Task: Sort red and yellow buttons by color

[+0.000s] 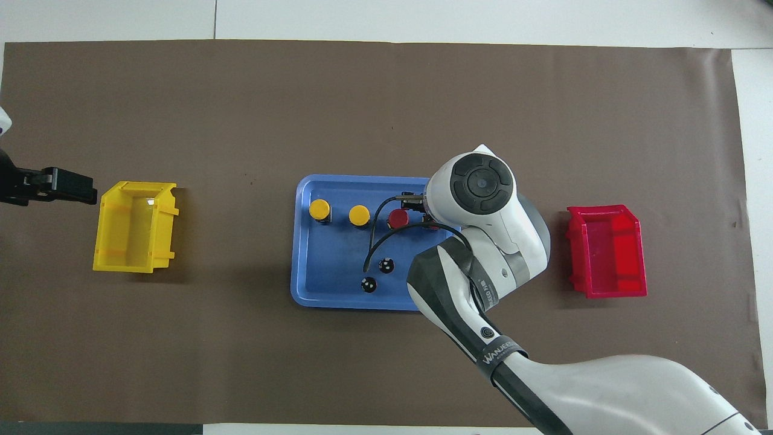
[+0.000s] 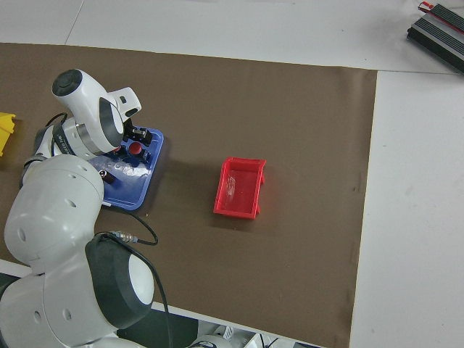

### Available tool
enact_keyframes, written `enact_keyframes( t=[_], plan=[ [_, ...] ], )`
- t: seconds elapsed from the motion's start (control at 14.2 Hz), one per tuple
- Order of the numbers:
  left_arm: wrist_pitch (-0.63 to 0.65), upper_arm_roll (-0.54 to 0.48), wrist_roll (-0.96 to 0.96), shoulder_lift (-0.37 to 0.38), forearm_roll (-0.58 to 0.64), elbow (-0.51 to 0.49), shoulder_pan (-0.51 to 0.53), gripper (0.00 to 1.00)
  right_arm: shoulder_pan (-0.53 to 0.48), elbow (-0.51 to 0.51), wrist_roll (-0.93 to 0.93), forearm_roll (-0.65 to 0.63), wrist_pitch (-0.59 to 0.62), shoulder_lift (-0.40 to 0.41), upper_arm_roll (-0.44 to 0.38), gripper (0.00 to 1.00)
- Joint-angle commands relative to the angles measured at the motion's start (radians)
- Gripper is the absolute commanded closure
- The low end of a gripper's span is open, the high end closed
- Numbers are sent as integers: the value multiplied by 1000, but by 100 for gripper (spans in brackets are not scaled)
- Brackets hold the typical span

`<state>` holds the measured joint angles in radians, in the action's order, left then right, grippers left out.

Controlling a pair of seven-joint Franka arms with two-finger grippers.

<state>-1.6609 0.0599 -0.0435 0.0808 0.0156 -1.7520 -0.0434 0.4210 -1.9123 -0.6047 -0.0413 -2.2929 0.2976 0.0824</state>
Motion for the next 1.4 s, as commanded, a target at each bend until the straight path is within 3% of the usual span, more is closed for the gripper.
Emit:
enact_keyframes(
  t=[0.0, 0.21, 0.35, 0.7, 1.12, 1.19, 1.33],
  plan=[
    [-68, -2, -157, -9, 6, -44, -116, 0, -2, -11, 19, -15, 24, -14, 4, 27],
    [-167, -3, -312, -27, 6, -89, -213, 0, -2, -13, 29, -11, 33, -15, 7, 30],
    [-217, -3, -412, -90, 14, -83, -278, 0, -2, -13, 31, -5, 43, -17, 8, 32],
    [-336, -3, -570, -197, 15, -81, -371, 0, -1, -33, 33, 1, 41, -21, 11, 56],
    [-424, -2, -605, -263, 15, -104, -420, 5, -4, -24, 52, 3, 47, -21, 17, 69],
    [-448, -2, -616, -271, 15, -110, -432, 7, -8, -8, 54, 3, 74, -21, 17, 74],
    [-496, -2, -624, -286, 15, -135, -441, 7, -40, 51, 116, 6, 163, -41, 16, 74]
  ],
)
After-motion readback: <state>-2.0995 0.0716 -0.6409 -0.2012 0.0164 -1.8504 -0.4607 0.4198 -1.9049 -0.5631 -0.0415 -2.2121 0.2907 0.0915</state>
